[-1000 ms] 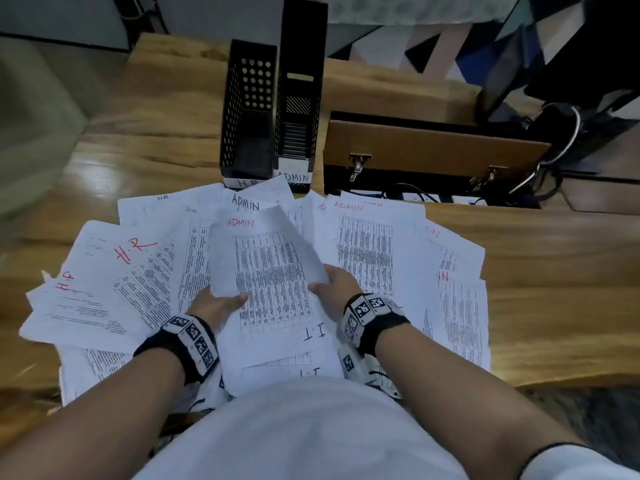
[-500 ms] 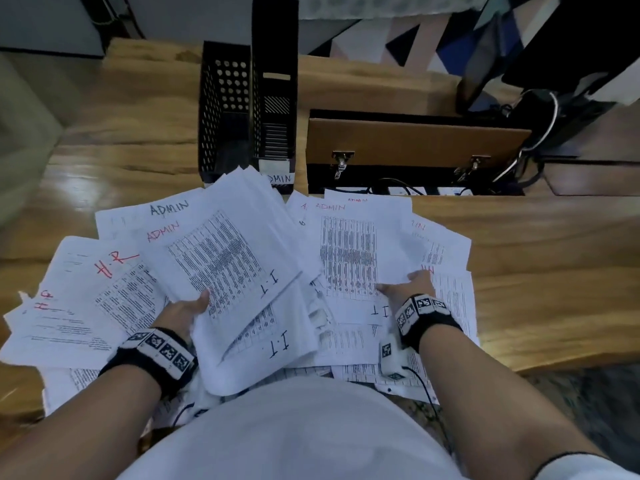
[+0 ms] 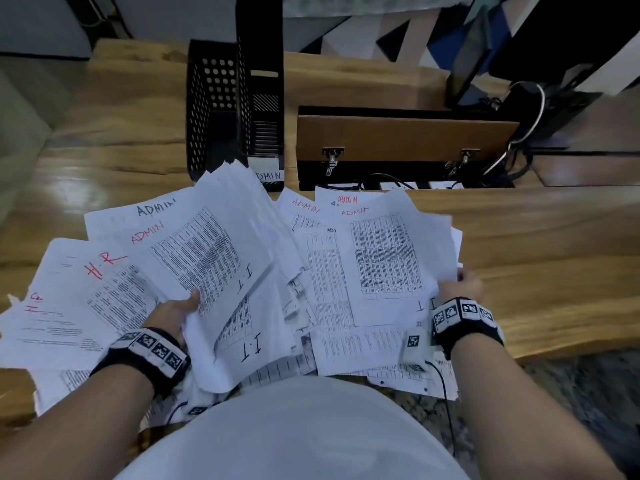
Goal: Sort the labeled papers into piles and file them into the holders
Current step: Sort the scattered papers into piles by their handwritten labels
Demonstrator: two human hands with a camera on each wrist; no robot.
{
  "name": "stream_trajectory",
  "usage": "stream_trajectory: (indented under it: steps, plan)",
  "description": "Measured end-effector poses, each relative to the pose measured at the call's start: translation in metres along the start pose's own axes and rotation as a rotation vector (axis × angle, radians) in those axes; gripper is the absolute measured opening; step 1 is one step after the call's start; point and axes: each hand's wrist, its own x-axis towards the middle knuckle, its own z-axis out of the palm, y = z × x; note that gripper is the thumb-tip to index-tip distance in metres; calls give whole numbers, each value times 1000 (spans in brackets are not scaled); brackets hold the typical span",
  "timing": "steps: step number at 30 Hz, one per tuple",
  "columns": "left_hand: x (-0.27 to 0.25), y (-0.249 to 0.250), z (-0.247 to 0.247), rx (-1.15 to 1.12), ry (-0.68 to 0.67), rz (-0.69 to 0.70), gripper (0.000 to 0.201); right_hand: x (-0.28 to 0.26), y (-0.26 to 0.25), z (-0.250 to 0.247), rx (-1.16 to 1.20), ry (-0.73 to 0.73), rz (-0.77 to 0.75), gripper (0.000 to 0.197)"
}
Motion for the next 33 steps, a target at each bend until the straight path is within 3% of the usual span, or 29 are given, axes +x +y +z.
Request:
stream_trajectory:
  steps: [9,14,16,18,21,24,27,28,30,33]
  plan:
    - [-12,3,11,191,12,68,55,-23,-8,14,-81,-356,-176,23]
    - [-14,0,14,124,-47,92,49,-52,-4,30,-231,-657,-62,66]
    - [-16,1,15,102,-59,106,48,-61,-2,38,-272,-746,-51,75]
    - [-17,0,16,90,-62,119,51,-60,-2,42,-218,-665,-53,66]
    - [-23,4,17,61,-52,119,50,-54,-30,21,-87,-366,-191,34]
    - [-21,5,16,65,-41,110,54,-47,-76,-11,254,-125,-295,28]
    - [-26,8,15,72,-24,98,60,-61,-119,-35,575,-109,-393,35]
    - [-27,8,15,82,-40,100,58,-66,-127,-34,583,-124,-422,35]
    - [-31,9,16,75,-48,118,60,-81,-131,-18,479,-162,-457,33]
    - [-45,14,18,-5,-113,129,80,-104,-109,31,270,-298,-446,26]
